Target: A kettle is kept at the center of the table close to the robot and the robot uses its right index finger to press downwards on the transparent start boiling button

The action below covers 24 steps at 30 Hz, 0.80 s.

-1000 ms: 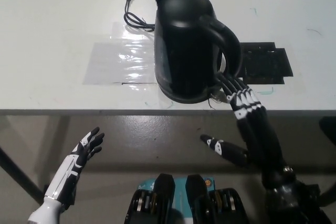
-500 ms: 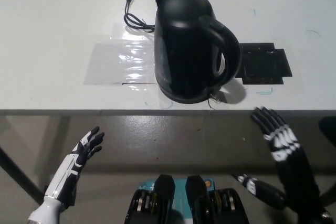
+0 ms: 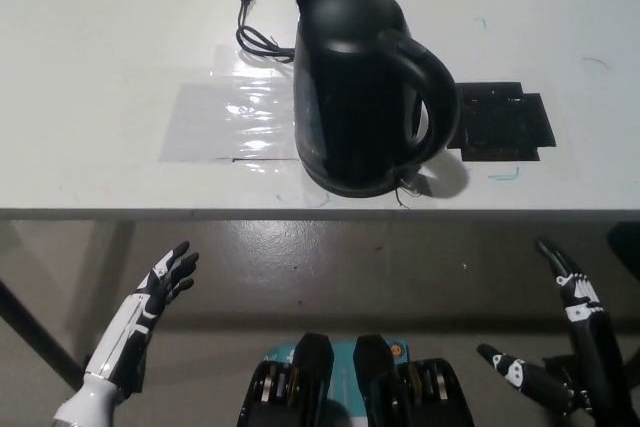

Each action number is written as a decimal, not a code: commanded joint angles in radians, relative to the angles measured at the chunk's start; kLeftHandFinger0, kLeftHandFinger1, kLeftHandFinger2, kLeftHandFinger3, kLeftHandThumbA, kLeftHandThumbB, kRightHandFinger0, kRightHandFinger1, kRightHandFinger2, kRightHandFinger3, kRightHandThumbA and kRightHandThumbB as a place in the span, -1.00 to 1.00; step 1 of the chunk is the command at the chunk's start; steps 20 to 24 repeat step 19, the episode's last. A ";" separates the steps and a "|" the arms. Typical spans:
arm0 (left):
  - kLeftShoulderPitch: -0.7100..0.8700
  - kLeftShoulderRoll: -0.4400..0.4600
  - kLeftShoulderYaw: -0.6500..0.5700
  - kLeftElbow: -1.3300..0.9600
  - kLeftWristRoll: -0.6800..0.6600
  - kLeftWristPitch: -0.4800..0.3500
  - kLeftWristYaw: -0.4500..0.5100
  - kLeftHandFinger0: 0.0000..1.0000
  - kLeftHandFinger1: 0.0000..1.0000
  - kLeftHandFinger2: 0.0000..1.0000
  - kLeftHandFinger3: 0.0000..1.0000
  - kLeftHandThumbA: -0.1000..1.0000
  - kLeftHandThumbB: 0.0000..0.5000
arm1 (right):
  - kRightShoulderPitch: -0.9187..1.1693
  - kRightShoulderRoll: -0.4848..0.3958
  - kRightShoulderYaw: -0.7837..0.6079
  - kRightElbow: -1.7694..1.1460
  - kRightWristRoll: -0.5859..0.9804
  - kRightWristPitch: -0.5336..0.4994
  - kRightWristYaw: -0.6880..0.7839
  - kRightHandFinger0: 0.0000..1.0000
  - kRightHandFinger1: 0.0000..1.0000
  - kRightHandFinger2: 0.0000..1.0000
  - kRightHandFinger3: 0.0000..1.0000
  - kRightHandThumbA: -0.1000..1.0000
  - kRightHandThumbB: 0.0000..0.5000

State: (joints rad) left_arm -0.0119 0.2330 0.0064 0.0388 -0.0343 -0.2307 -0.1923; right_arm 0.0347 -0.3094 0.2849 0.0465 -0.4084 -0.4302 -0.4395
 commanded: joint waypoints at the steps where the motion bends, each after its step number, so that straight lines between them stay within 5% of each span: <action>1: -0.007 0.013 0.006 -0.006 -0.006 -0.039 -0.003 1.00 1.00 1.00 1.00 1.00 0.20 | -0.039 -0.013 0.011 0.037 0.105 -0.040 -0.049 1.00 1.00 1.00 1.00 1.00 0.28; 24: 0.004 0.009 0.004 0.000 -0.005 -0.045 -0.005 1.00 1.00 1.00 1.00 1.00 0.18 | -0.074 -0.023 0.061 0.131 0.165 -0.040 -0.045 1.00 1.00 1.00 1.00 1.00 0.37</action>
